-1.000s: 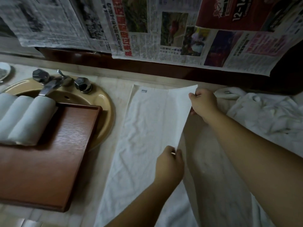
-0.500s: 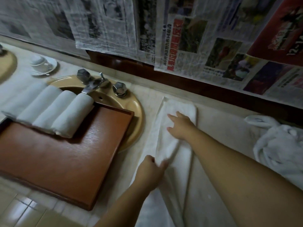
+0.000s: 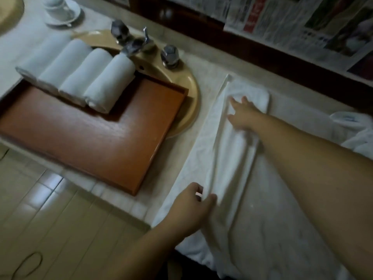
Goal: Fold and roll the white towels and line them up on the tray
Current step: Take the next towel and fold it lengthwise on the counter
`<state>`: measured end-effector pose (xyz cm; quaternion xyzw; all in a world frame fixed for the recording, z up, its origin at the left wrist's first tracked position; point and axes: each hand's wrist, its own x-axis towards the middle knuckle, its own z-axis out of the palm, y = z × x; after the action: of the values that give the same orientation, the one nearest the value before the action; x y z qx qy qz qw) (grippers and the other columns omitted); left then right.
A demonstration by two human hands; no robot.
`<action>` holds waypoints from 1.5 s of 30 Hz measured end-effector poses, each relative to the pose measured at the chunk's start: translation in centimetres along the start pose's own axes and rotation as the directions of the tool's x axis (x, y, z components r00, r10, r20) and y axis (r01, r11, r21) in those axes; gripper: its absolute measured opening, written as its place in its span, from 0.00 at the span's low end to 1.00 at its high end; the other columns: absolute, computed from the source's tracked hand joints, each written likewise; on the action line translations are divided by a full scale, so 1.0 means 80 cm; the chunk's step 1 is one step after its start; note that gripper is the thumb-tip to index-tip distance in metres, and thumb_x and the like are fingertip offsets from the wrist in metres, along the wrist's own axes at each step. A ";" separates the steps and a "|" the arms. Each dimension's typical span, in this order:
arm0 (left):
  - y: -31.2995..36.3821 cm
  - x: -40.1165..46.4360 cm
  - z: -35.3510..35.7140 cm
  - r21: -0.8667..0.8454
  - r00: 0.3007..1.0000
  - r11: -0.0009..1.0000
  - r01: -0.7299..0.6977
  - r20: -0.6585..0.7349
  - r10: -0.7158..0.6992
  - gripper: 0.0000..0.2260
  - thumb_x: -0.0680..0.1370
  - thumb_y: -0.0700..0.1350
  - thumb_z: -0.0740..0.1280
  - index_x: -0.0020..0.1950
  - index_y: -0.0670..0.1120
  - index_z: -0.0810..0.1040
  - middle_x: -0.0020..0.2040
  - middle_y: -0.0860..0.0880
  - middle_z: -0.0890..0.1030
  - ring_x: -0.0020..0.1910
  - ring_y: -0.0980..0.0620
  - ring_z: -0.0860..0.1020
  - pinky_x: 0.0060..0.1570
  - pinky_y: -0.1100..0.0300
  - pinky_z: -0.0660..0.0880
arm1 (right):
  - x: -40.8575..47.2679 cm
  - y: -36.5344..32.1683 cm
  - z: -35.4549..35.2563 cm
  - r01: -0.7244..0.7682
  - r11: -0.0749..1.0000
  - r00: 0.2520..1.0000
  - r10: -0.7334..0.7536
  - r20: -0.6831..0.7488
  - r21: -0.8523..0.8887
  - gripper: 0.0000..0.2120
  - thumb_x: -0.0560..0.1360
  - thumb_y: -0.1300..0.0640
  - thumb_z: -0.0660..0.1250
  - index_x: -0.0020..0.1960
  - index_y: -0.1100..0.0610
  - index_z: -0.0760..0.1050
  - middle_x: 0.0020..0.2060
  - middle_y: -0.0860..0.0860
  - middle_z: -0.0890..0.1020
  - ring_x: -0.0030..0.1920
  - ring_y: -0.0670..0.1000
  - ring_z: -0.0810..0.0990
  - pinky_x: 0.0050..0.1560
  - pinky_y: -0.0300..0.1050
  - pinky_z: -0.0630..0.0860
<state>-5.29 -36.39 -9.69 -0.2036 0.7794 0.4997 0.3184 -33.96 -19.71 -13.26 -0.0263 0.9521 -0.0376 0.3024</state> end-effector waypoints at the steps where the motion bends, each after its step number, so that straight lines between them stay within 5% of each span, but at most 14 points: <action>1: -0.015 -0.020 -0.007 0.020 0.999 1.000 -0.021 -0.035 0.021 0.13 0.79 0.62 0.69 0.52 0.55 0.75 0.42 0.53 0.84 0.39 0.58 0.81 0.35 0.65 0.73 | 0.003 -0.011 0.012 0.037 0.999 0.999 -0.036 0.037 -0.004 0.35 0.85 0.42 0.58 0.84 0.43 0.42 0.84 0.54 0.39 0.83 0.62 0.43 0.81 0.58 0.50; 5: -0.039 -0.062 -0.049 0.072 0.989 0.988 -0.140 -0.038 0.143 0.10 0.78 0.59 0.71 0.50 0.56 0.76 0.41 0.54 0.83 0.35 0.60 0.78 0.35 0.64 0.73 | 0.007 0.011 0.000 0.003 0.999 0.999 -0.005 -0.042 -0.037 0.36 0.85 0.43 0.59 0.84 0.44 0.42 0.84 0.55 0.40 0.83 0.61 0.46 0.81 0.58 0.51; 10: -0.113 -0.056 -0.061 0.251 0.989 0.966 0.061 -0.147 -0.024 0.08 0.81 0.58 0.68 0.49 0.55 0.75 0.42 0.55 0.81 0.40 0.59 0.79 0.43 0.56 0.79 | 0.007 -0.002 0.001 0.006 0.999 0.998 -0.008 -0.060 -0.033 0.37 0.83 0.42 0.60 0.85 0.44 0.44 0.84 0.56 0.45 0.82 0.64 0.52 0.78 0.59 0.59; 16: -0.101 -0.044 -0.038 0.271 0.962 0.962 0.040 -0.270 0.036 0.10 0.80 0.63 0.66 0.49 0.57 0.74 0.41 0.56 0.80 0.39 0.60 0.79 0.38 0.61 0.76 | 0.008 0.000 -0.024 0.003 1.000 0.972 -0.004 -0.235 -0.003 0.26 0.80 0.47 0.63 0.77 0.48 0.68 0.72 0.58 0.67 0.69 0.64 0.69 0.62 0.57 0.72; 24: -0.085 -0.011 -0.022 0.262 0.917 0.963 0.065 -0.397 0.047 0.13 0.81 0.65 0.63 0.50 0.57 0.73 0.40 0.54 0.81 0.38 0.59 0.79 0.40 0.57 0.79 | 0.060 0.006 -0.062 0.107 0.991 0.962 -0.084 -0.261 0.078 0.26 0.81 0.48 0.66 0.78 0.53 0.68 0.75 0.57 0.69 0.69 0.64 0.73 0.69 0.58 0.73; 29: -0.084 0.005 -0.012 0.227 0.881 0.967 0.117 -0.473 0.004 0.14 0.81 0.65 0.63 0.46 0.56 0.73 0.37 0.55 0.82 0.36 0.59 0.79 0.38 0.57 0.78 | 0.087 0.011 -0.078 0.123 0.989 0.956 -0.096 -0.277 0.081 0.21 0.75 0.44 0.72 0.64 0.52 0.78 0.63 0.55 0.80 0.61 0.62 0.79 0.67 0.58 0.75; 36: -0.077 -0.001 -0.002 0.182 0.848 0.977 0.113 -0.530 0.000 0.11 0.82 0.62 0.62 0.46 0.57 0.72 0.34 0.55 0.81 0.32 0.59 0.78 0.31 0.60 0.73 | 0.097 0.030 -0.094 0.251 0.944 0.951 -0.200 -0.234 0.213 0.13 0.81 0.48 0.69 0.53 0.58 0.74 0.45 0.53 0.78 0.49 0.56 0.77 0.44 0.46 0.70; 40: -0.088 0.004 0.004 0.163 0.763 0.979 0.125 -0.647 0.010 0.14 0.82 0.61 0.62 0.45 0.53 0.67 0.30 0.52 0.76 0.29 0.53 0.76 0.29 0.54 0.71 | 0.110 0.029 -0.089 0.290 0.914 0.940 -0.216 -0.263 0.283 0.13 0.82 0.46 0.66 0.55 0.56 0.72 0.49 0.55 0.78 0.48 0.56 0.77 0.48 0.49 0.73; 45: -0.082 0.014 0.007 0.113 0.744 0.972 0.206 -0.663 -0.081 0.13 0.83 0.59 0.61 0.44 0.53 0.68 0.33 0.52 0.77 0.32 0.51 0.77 0.35 0.51 0.78 | 0.121 0.011 -0.080 0.280 0.945 0.929 -0.223 -0.294 0.169 0.11 0.83 0.47 0.64 0.53 0.55 0.71 0.47 0.56 0.79 0.47 0.61 0.78 0.48 0.49 0.74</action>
<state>-1.79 -38.57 -14.90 -0.3954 0.8648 0.2989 0.0807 -45.56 -19.13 -13.65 -0.1116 0.9638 -0.1791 0.1632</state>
